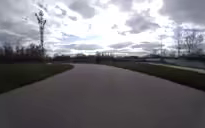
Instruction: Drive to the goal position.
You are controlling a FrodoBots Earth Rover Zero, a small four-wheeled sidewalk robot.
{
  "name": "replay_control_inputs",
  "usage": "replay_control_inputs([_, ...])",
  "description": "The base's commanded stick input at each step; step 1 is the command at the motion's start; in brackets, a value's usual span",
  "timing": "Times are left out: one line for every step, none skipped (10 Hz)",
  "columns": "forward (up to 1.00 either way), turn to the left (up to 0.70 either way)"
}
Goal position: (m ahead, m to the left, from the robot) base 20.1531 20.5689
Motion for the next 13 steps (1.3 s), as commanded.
replay_control_inputs([0.99,0.00])
replay_control_inputs([0.99,0.00])
replay_control_inputs([0.99,0.00])
replay_control_inputs([0.99,0.00])
replay_control_inputs([0.99,0.00])
replay_control_inputs([0.99,0.00])
replay_control_inputs([0.99,0.00])
replay_control_inputs([0.99,0.00])
replay_control_inputs([0.99,0.03])
replay_control_inputs([0.99,0.23])
replay_control_inputs([0.99,0.40])
replay_control_inputs([0.99,0.40])
replay_control_inputs([0.99,0.38])
